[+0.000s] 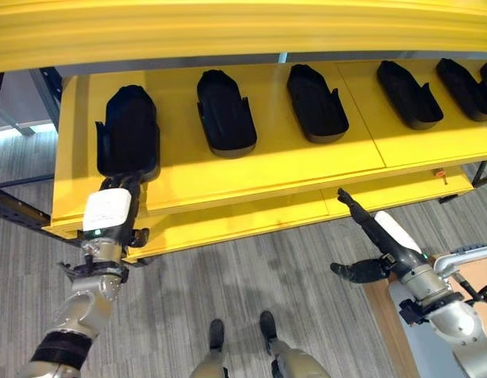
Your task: Move parts from the plastic box to the shelf.
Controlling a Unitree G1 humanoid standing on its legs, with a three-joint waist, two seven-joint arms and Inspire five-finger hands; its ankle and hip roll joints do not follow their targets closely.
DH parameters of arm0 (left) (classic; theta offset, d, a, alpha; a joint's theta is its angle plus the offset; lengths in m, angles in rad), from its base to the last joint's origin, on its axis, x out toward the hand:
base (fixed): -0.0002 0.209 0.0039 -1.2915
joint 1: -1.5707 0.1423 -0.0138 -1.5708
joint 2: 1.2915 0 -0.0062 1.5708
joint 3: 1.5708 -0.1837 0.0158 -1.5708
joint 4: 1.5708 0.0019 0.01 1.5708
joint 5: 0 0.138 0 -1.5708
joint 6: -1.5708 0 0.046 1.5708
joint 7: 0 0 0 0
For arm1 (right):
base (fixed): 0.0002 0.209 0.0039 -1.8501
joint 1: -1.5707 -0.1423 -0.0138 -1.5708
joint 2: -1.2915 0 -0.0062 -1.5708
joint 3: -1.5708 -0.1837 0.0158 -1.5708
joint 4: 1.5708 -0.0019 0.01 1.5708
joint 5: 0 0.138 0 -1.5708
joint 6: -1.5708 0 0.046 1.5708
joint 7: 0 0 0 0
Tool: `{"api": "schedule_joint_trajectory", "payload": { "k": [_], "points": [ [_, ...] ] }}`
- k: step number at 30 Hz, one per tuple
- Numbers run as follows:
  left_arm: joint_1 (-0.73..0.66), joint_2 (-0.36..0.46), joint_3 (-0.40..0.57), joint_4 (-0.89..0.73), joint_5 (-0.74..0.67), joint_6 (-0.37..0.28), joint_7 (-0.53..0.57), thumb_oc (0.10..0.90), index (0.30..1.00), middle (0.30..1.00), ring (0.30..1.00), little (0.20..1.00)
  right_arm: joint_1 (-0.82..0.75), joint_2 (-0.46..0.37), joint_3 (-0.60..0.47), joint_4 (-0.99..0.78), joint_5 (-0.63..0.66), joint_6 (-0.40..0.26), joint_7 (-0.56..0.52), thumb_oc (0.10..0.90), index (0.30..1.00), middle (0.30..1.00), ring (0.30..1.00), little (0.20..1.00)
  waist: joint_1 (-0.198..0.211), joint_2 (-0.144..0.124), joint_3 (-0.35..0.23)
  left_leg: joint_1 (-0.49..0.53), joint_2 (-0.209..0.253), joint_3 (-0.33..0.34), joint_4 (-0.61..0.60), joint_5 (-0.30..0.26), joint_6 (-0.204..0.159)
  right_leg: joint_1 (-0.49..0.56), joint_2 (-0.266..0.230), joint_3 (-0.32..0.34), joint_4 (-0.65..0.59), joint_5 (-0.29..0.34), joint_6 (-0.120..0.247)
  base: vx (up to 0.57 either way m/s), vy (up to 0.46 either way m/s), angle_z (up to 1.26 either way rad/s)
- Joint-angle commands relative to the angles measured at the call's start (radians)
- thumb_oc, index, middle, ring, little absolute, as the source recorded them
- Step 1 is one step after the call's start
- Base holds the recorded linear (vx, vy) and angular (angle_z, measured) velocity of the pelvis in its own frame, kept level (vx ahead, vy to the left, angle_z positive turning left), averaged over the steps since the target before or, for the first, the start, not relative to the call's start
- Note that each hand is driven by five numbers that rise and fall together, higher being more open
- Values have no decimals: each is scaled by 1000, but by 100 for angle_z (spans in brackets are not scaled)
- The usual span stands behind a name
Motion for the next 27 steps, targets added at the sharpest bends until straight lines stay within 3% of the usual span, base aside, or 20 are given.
{"api": "schedule_joint_trajectory", "payload": {
  "k": [1, 10, 27],
  "points": [
    [-99, 51, 48, -55, 31, -27, 57, 900, 1000, 1000, 1000, 1000, -47, -24, -48, -104, 16, -78, -54, 900, 1000, 1000, 1000, 1000, -6, 14, -38, 75, -9, 75, -7, -56, 37, -8, -21, -35, 76, -47, 43, 0, 0, 0],
    [-36, 67, 112, -187, 59, -48, 53, 900, 1000, 1000, 1000, 1000, -53, -18, -51, -100, 13, -73, -51, 900, 1000, 1000, 1000, 1000, 4, 20, -44, 80, -11, 69, -7, -59, 39, -3, -23, -38, 79, -50, 42, 0, 0, 0],
    [7, 50, 134, -211, 55, -58, 49, 900, 1000, 1000, 1000, 1000, -39, -14, -63, -104, 4, -71, -44, 900, 1000, 1000, 1000, 1000, 4, 20, -45, 80, -11, 68, -7, -59, 39, -2, -22, -37, 77, -49, 40, 0, 0, 0]
  ]
}}
